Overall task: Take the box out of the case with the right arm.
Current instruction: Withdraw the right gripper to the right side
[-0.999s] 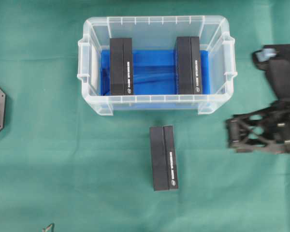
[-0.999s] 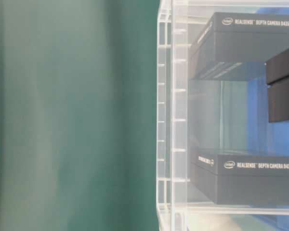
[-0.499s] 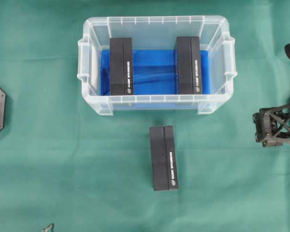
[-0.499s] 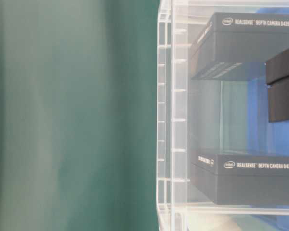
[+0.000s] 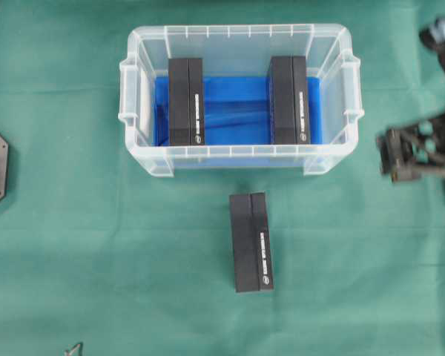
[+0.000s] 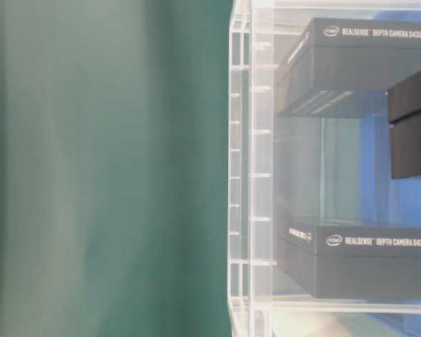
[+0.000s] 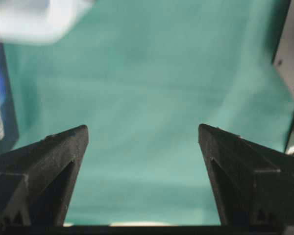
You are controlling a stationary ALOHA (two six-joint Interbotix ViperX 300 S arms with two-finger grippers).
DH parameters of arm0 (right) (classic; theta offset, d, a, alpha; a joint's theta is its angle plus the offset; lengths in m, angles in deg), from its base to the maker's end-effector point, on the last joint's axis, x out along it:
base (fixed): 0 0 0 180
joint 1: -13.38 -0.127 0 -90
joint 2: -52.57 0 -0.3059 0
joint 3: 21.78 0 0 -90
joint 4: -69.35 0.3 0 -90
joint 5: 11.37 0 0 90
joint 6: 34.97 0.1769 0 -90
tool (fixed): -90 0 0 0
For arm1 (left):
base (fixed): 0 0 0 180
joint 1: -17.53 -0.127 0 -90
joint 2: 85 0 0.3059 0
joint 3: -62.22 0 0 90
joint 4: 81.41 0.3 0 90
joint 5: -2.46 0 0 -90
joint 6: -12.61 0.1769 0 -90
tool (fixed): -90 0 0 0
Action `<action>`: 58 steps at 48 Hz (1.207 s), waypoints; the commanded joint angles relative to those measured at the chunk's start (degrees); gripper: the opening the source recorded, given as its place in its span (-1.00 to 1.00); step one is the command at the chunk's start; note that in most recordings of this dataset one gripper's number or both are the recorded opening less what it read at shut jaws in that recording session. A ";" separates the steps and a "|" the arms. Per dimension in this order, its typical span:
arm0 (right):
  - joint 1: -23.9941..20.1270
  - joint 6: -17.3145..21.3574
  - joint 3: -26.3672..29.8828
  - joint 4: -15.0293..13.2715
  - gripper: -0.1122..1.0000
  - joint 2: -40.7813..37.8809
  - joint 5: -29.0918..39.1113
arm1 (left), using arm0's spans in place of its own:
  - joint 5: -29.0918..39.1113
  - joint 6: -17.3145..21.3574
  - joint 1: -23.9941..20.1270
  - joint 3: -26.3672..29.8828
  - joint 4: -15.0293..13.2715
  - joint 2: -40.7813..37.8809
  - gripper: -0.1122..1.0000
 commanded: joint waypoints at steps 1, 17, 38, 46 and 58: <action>4.75 -4.39 0.62 -0.18 0.79 0.88 -0.26 | -0.18 0.00 -0.09 1.41 0.09 -0.09 -0.80; 17.93 -17.75 0.09 -0.26 0.79 0.88 -0.35 | -0.18 0.00 -0.09 1.23 0.09 -0.09 -0.80; 19.95 -19.16 -1.76 -0.18 0.79 0.88 -3.60 | -0.18 0.00 -0.09 1.23 0.09 -0.09 -0.80; 20.04 -19.16 -1.76 -0.26 0.79 0.88 -3.69 | -0.18 0.00 -0.09 1.14 0.09 -0.09 -0.80; 20.04 -18.90 -1.23 -0.88 0.79 0.53 -3.96 | -0.18 0.00 -0.09 1.14 0.18 -0.09 -0.80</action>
